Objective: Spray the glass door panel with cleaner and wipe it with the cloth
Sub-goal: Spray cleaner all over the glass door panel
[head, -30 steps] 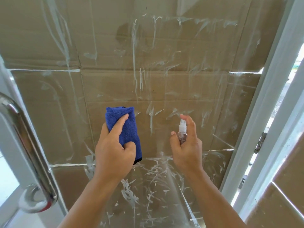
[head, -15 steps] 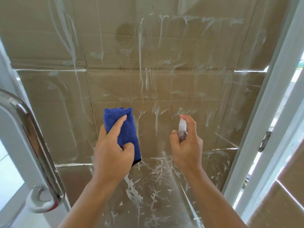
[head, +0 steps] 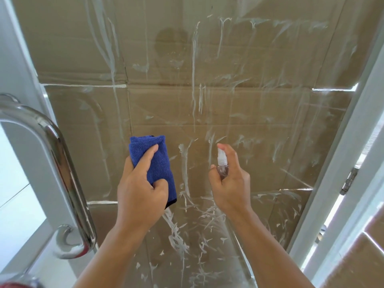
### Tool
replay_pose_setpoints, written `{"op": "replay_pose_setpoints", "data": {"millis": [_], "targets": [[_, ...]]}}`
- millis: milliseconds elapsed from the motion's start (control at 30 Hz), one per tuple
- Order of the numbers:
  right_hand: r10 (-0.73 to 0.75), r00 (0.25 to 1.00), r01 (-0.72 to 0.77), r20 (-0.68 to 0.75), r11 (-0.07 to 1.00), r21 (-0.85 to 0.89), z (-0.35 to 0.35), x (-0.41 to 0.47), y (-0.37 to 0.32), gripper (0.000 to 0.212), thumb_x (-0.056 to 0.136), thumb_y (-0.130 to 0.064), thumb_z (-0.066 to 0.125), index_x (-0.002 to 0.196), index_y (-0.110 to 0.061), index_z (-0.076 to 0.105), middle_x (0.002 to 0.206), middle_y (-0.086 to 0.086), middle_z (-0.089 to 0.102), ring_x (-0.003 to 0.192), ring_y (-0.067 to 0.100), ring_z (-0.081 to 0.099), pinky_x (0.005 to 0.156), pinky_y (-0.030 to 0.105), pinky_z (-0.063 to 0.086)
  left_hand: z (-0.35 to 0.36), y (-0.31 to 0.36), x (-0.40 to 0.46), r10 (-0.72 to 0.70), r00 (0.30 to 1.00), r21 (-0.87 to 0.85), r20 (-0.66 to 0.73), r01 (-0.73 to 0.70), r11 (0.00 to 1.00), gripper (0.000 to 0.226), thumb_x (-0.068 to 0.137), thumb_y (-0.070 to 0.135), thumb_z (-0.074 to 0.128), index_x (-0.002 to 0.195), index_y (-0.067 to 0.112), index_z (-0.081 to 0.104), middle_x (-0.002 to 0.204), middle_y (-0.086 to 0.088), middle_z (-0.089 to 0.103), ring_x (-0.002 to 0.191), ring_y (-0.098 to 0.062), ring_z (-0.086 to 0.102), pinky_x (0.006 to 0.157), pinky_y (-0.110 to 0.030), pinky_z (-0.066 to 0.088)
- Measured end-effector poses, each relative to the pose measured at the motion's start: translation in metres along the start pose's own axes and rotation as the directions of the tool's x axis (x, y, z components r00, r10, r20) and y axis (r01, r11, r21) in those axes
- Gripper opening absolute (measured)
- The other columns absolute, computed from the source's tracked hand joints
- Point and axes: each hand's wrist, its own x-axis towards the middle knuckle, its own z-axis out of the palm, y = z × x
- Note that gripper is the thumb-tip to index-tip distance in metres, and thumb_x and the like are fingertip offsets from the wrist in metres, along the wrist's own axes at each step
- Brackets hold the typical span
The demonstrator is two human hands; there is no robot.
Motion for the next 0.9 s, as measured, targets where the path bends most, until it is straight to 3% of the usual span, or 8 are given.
{"op": "replay_pose_setpoints", "data": {"millis": [167, 433, 667, 800, 900], "targets": [[0.007, 1.000, -0.007, -0.012, 1.000, 0.002, 0.013, -0.003, 0.001, 0.048, 0.097, -0.005, 0.058, 0.137, -0.031, 0.048, 0.051, -0.007, 0.038, 0.043, 0.008, 0.035, 0.050, 0.012, 0.036, -0.009, -0.009, 0.000, -0.013, 1.000, 0.016, -0.017, 0.013, 1.000, 0.073, 0.081, -0.002, 0.057, 0.144, 0.033, 0.047, 0.124, 0.009, 0.046, 0.059, -0.004, 0.054, 0.053, -0.016, 0.039], [-0.007, 0.999, 0.006, -0.040, 1.000, -0.028, 0.030, -0.005, -0.008, 0.046, 0.097, -0.004, 0.058, 0.136, -0.027, 0.048, 0.050, -0.010, 0.037, 0.043, 0.010, 0.038, 0.050, 0.009, 0.034, -0.023, -0.024, -0.001, -0.025, 0.999, 0.061, -0.044, 0.027, 0.998, 0.072, 0.080, -0.001, 0.058, 0.143, 0.031, 0.048, 0.120, 0.008, 0.046, 0.057, -0.010, 0.050, 0.056, -0.021, 0.037], [0.017, 0.998, -0.015, 0.052, 1.000, -0.026, 0.048, -0.012, -0.012, 0.043, 0.097, -0.006, 0.058, 0.134, -0.027, 0.053, 0.050, -0.002, 0.044, 0.042, 0.009, 0.039, 0.048, 0.010, 0.035, -0.035, -0.037, -0.008, -0.035, 0.998, 0.059, -0.055, 0.038, 0.998, 0.072, 0.079, -0.001, 0.058, 0.142, 0.034, 0.049, 0.125, 0.005, 0.048, 0.049, -0.009, 0.049, 0.055, -0.023, 0.040], [0.053, 0.993, -0.052, 0.104, 0.999, -0.010, 0.059, -0.017, -0.015, 0.050, 0.099, -0.012, 0.056, 0.143, -0.033, 0.045, 0.052, -0.009, 0.041, 0.045, 0.008, 0.039, 0.056, 0.011, 0.040, -0.041, -0.047, -0.015, -0.024, 0.998, 0.072, -0.050, 0.028, 0.997, 0.074, 0.078, -0.001, 0.058, 0.142, 0.034, 0.049, 0.124, 0.007, 0.047, 0.054, -0.010, 0.049, 0.055, -0.023, 0.037], [0.029, 0.994, -0.029, 0.110, 1.000, 0.001, 0.068, -0.021, -0.022, 0.045, 0.099, -0.012, 0.056, 0.139, -0.033, 0.048, 0.051, -0.007, 0.041, 0.044, 0.009, 0.037, 0.050, 0.019, 0.040, -0.045, -0.056, -0.020, -0.022, 0.999, 0.093, -0.041, 0.026, 0.995, 0.073, 0.079, -0.001, 0.058, 0.144, 0.031, 0.048, 0.128, 0.010, 0.045, 0.063, -0.008, 0.051, 0.058, -0.016, 0.035]]}}
